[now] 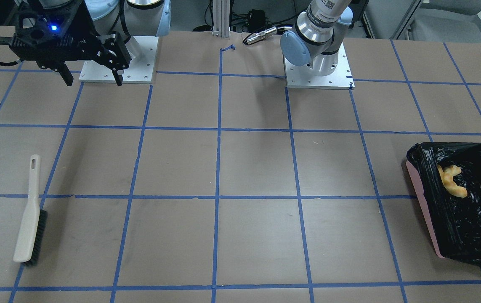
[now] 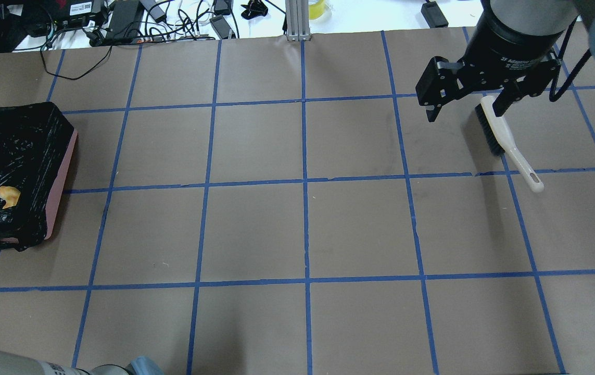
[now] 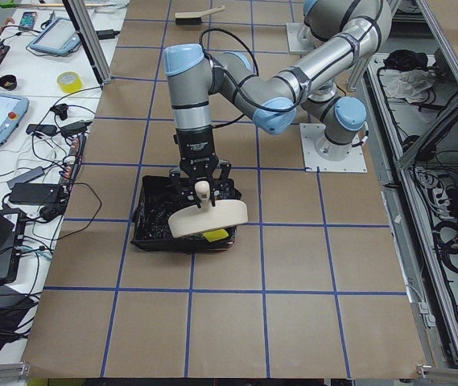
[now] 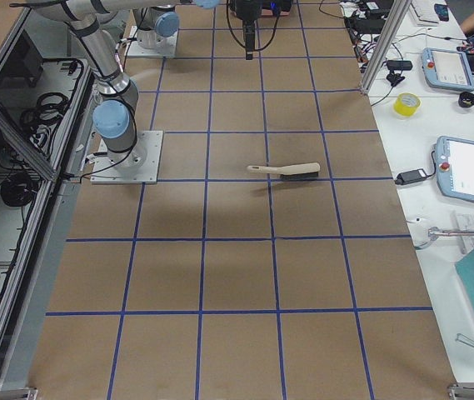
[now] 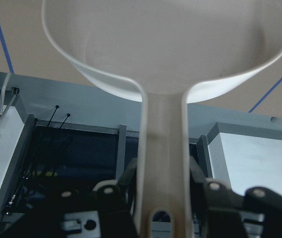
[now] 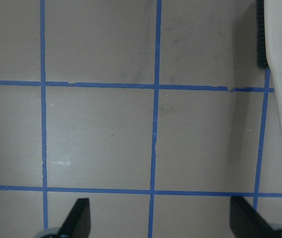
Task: Sweep and dump trash into bin
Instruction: 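Hold the dustpan tipped over the bin with the left gripper to empty it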
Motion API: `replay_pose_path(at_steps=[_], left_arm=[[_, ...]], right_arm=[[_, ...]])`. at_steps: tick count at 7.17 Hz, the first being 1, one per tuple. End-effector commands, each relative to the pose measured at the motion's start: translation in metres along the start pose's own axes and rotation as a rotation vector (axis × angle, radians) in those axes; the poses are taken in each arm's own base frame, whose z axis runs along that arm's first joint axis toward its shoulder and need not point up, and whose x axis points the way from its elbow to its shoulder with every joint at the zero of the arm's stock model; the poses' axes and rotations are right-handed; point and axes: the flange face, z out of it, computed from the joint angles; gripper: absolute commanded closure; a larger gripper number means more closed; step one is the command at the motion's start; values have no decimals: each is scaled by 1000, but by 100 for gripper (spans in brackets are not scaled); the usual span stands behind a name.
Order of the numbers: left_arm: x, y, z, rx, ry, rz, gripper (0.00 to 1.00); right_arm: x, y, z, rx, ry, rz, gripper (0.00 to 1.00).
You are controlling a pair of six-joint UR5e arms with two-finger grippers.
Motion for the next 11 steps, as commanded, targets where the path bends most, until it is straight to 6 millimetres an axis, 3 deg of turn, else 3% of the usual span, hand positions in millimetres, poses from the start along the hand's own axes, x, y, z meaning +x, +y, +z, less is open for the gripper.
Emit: replay_pose_path(at_steps=[1, 3, 4, 5, 9, 10, 11], left_arm=[[-5, -7, -12, -23, -28, 13, 100], [-9, -15, -24, 85, -117, 9, 100], [-12, -25, -25, 148, -134, 20, 100], [-13, -42, -39, 301, -192, 46, 100], [-29, -148, -99, 705, -256, 126, 100], [-31, -197, -112, 846, -208, 167, 100], [-38, -228, -110, 894, -180, 190, 100]], right_arm=[[-3, -1, 1, 7, -22, -1, 0], [-3, -1, 1, 5, -26, -3, 0], [-3, -1, 1, 5, -26, -6, 0], [-3, -1, 1, 5, -26, -1, 0], [-3, -1, 2, 4, -26, -3, 0], [-3, -1, 2, 4, -26, -6, 0], [-3, -1, 2, 4, -26, -6, 0]])
